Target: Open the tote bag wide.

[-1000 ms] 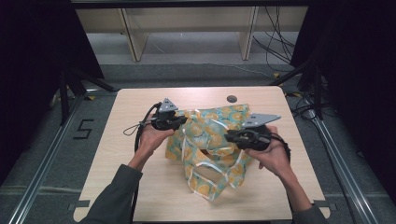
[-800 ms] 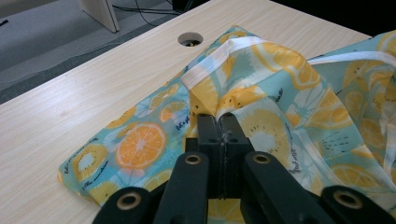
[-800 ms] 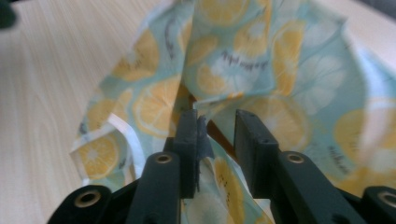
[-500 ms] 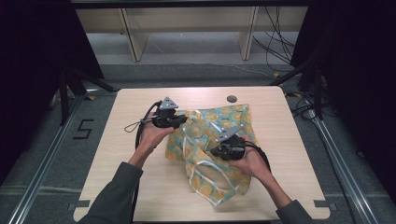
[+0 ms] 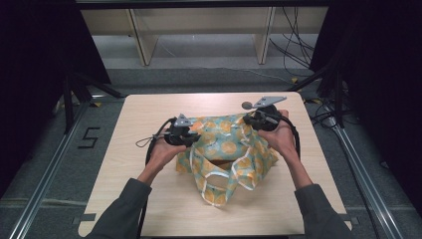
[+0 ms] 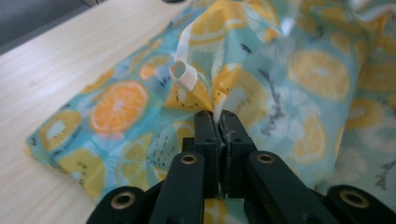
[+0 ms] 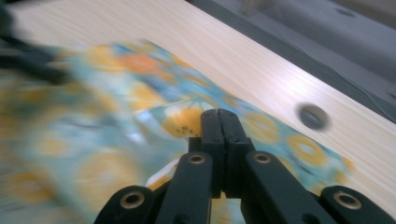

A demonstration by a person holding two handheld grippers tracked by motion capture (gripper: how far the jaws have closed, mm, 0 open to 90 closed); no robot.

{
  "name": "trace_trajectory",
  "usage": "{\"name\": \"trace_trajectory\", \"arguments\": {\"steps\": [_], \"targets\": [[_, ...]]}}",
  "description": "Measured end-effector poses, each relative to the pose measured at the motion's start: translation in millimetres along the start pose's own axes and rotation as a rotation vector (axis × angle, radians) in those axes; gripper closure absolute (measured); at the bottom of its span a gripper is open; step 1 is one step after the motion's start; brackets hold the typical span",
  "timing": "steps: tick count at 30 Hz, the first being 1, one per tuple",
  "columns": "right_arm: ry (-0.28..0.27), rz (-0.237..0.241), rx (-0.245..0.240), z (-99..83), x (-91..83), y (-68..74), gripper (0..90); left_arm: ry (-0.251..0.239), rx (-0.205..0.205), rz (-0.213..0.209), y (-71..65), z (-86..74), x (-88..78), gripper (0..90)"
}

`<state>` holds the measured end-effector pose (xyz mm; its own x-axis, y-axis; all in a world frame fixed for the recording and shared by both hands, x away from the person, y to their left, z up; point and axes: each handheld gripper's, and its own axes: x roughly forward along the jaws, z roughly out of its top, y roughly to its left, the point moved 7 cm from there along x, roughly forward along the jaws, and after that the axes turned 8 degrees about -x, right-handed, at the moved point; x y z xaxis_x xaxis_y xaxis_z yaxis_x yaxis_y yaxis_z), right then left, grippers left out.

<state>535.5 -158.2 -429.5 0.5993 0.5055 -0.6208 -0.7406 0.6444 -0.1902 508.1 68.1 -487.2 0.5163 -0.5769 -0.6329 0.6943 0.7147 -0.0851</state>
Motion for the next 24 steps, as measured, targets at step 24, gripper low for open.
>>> {"name": "trace_trajectory", "arguments": {"steps": [24], "targets": [[0.135,-0.076,0.119,-44.0,52.2,-32.6,90.0,0.099,0.219,-0.062,-68.5,12.4,0.1,63.3]]}}
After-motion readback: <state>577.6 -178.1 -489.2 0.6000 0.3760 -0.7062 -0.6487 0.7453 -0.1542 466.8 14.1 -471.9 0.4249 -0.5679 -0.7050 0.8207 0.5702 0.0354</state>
